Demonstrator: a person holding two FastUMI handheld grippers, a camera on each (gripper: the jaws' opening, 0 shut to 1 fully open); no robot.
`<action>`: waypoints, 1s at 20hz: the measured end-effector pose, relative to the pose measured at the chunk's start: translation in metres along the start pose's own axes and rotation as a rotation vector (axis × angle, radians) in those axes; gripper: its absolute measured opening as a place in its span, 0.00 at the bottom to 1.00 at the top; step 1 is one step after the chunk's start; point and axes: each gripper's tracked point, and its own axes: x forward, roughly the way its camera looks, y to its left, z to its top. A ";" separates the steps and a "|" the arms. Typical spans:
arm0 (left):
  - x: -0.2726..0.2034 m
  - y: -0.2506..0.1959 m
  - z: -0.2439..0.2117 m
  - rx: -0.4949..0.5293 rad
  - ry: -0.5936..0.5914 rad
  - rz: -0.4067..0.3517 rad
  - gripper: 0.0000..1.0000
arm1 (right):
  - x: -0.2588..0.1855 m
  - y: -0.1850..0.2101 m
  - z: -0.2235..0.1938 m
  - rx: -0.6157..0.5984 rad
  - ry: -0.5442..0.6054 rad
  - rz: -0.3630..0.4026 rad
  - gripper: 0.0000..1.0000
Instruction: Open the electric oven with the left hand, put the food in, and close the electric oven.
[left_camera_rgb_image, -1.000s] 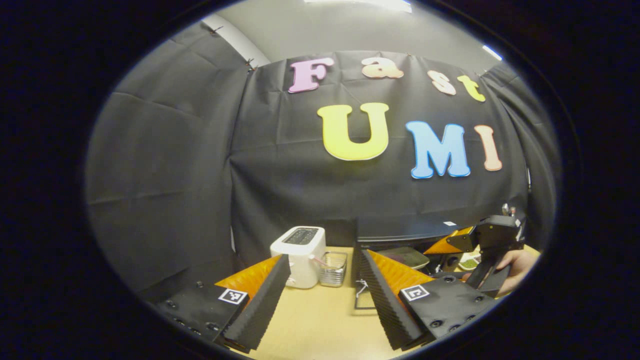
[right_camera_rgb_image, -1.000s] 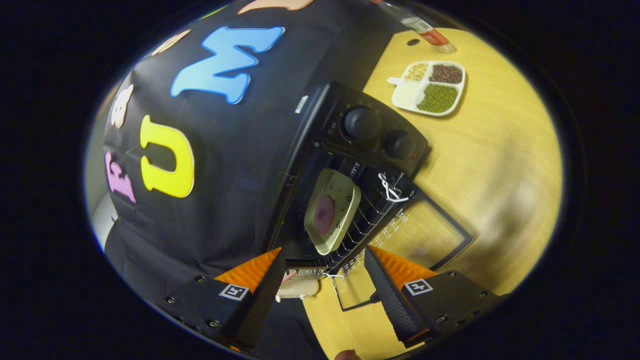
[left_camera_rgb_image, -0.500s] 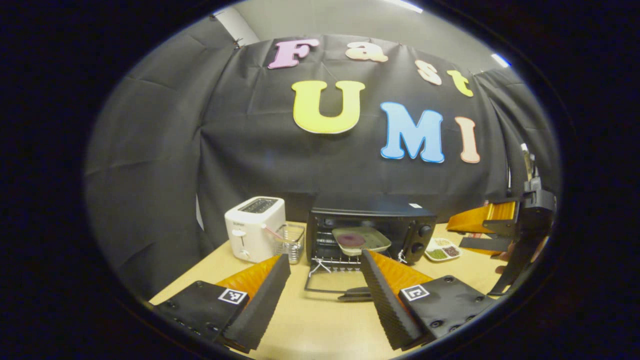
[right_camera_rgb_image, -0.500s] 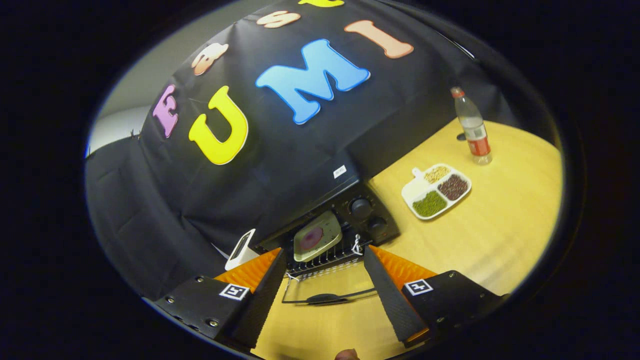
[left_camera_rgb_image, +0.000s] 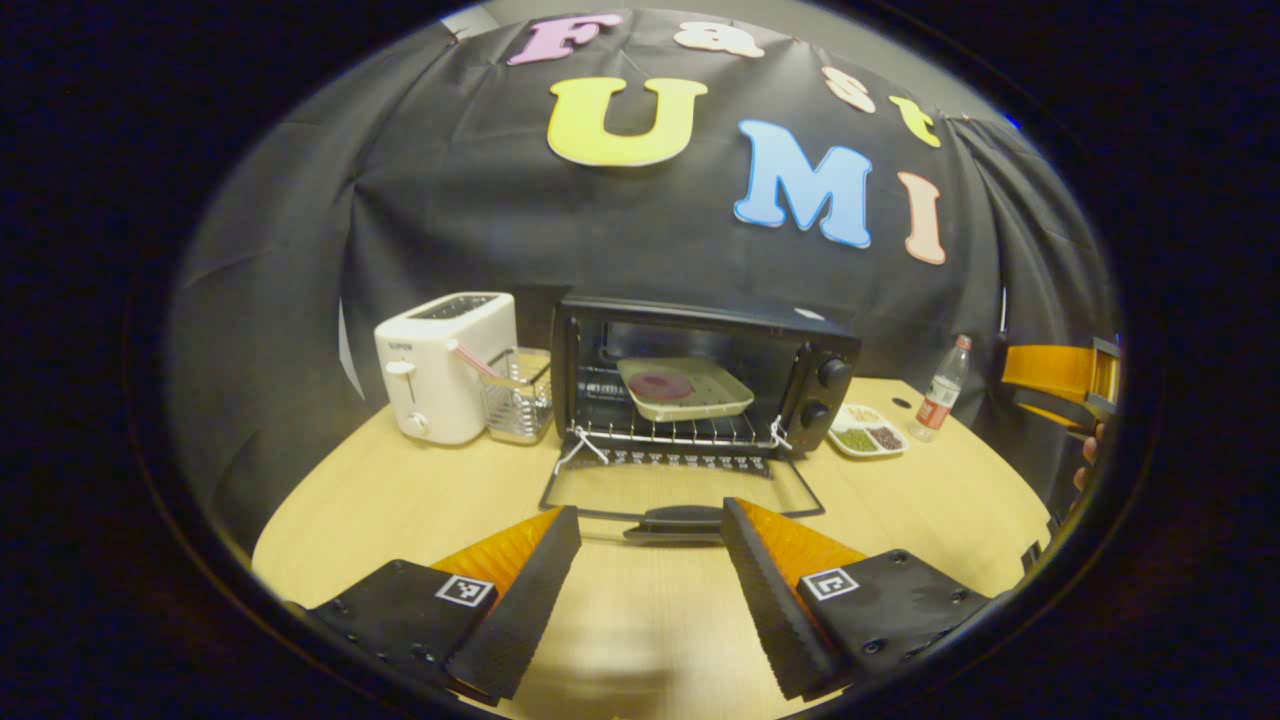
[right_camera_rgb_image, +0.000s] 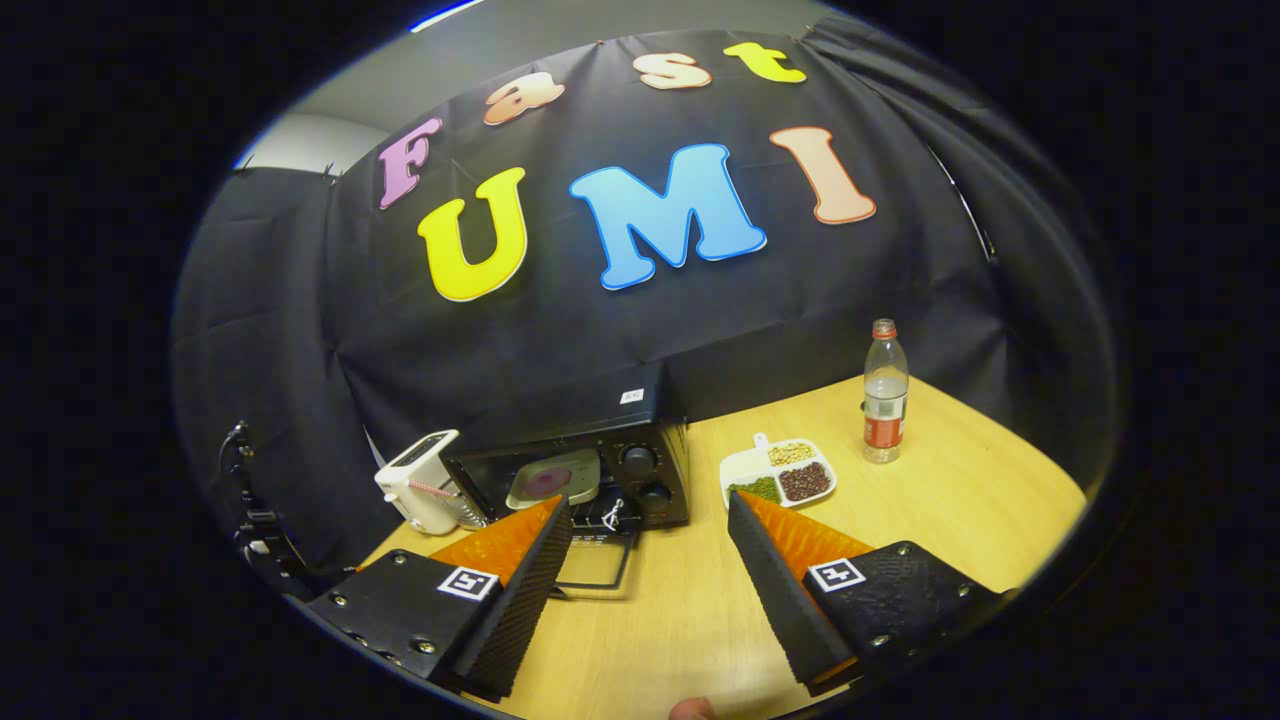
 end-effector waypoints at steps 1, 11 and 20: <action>0.005 -0.004 -0.009 0.000 0.025 -0.012 0.98 | -0.003 -0.004 0.002 -0.035 -0.009 -0.015 0.97; 0.063 -0.025 -0.068 -0.031 0.239 -0.087 1.00 | -0.037 -0.026 0.018 -0.270 -0.097 -0.151 0.98; 0.096 -0.029 -0.078 0.032 0.275 -0.072 0.96 | -0.037 -0.045 0.015 -0.247 -0.082 -0.237 0.98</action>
